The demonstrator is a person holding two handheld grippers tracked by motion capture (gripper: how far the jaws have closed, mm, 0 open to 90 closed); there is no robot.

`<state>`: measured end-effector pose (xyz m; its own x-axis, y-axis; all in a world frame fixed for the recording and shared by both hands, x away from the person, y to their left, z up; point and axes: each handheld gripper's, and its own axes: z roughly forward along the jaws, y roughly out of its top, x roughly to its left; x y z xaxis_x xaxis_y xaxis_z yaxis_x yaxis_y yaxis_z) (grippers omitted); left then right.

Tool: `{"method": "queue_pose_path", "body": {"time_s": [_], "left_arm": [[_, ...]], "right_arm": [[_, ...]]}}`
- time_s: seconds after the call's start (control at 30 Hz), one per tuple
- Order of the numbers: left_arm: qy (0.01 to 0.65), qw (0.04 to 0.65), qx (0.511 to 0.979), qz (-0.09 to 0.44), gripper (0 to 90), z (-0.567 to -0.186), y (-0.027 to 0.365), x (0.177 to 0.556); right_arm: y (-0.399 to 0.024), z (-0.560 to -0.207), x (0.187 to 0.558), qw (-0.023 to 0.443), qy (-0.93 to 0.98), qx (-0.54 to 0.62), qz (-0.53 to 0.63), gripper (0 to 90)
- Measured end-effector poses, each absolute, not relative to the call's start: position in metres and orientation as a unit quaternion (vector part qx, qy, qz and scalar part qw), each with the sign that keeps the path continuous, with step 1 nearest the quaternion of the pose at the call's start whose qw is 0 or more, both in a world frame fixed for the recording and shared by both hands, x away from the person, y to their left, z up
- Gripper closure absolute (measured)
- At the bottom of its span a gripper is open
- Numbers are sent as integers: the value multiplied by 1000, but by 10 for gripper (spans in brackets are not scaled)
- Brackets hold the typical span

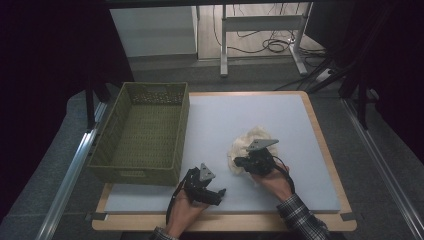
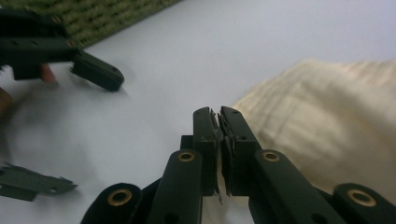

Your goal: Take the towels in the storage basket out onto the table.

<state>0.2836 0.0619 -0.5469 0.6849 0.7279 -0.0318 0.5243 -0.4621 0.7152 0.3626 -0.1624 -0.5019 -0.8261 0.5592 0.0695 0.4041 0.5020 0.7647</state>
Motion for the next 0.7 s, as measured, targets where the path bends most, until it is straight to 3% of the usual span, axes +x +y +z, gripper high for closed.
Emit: {"method": "queue_pose_path", "body": {"time_s": [0.13, 0.7], "left_arm": [[369, 361, 845, 140, 74, -546, 62, 284], [343, 375, 853, 119, 424, -531, 12, 344]], "right_arm": [[-167, -486, 363, 112, 860, 276, 414, 852], [-217, -464, 379, 129, 829, 328, 434, 852]]}}
